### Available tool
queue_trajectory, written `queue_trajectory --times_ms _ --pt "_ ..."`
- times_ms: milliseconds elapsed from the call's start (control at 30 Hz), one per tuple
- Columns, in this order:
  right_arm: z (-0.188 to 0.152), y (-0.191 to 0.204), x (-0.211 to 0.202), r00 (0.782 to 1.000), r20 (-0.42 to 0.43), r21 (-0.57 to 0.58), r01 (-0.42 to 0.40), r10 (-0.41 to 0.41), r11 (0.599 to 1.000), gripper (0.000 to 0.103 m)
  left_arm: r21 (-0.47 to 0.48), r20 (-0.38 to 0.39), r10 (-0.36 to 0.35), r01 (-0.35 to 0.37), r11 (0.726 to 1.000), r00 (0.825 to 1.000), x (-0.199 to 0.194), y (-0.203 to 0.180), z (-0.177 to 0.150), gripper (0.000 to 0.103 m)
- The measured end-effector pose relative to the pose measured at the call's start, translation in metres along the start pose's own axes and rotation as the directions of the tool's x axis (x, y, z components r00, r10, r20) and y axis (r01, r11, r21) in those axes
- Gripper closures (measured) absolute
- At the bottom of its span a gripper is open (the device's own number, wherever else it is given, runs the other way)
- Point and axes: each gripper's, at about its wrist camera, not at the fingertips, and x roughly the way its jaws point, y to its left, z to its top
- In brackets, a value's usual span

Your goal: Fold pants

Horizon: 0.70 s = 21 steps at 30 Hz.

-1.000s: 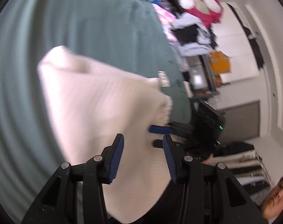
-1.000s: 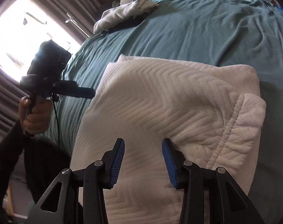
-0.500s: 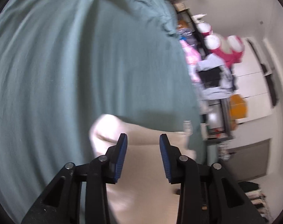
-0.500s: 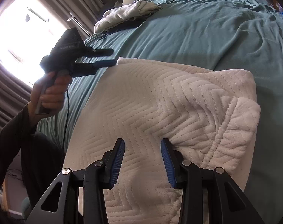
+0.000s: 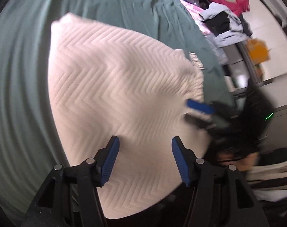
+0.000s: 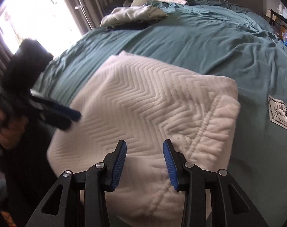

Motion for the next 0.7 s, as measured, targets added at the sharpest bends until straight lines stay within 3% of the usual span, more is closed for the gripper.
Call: queue_trajectory --times_ms 67,133,167,200,300,433,533,700 --pt "-0.003 -0.007 -0.024 0.998 0.064 0.076 -0.002 -0.003 0.997 0.000 0.055 0.047 0.015 -0.018 0.998 0.999 -0.001 -0.020 -0.010 0.049" --pt "-0.011 0.000 -0.038 0.994 0.107 0.076 0.015 -0.023 0.997 0.000 0.020 0.069 -0.009 0.008 1.000 0.998 -0.003 -0.026 -0.020 0.049" --pt "-0.018 0.006 -0.040 0.993 0.106 0.053 0.046 -0.051 0.998 0.000 0.012 0.066 -0.034 0.034 0.999 0.997 -0.002 -0.021 -0.026 0.049" --pt "-0.028 0.012 -0.034 0.988 0.081 0.016 0.129 -0.130 0.992 0.000 0.027 0.056 -0.030 0.028 0.999 0.998 0.004 -0.019 -0.034 0.049" --pt "-0.046 0.011 -0.018 0.966 0.074 -0.008 0.249 -0.247 0.969 0.000 0.089 0.041 0.047 -0.051 0.995 0.998 0.029 -0.023 -0.046 0.049" --pt "-0.051 0.017 -0.034 0.950 0.116 0.053 0.285 -0.289 0.957 0.000 0.131 0.094 0.086 -0.098 0.987 0.992 0.020 -0.037 -0.051 0.049" --pt "-0.055 0.023 -0.055 0.955 0.168 0.095 0.229 -0.243 0.969 0.000 0.152 0.113 0.112 -0.128 0.980 0.987 0.022 -0.044 -0.061 0.049" --pt "-0.072 0.022 -0.028 0.958 0.054 0.078 0.277 -0.282 0.958 0.000 0.204 0.122 0.165 -0.188 0.961 0.979 0.032 -0.049 -0.065 0.049"
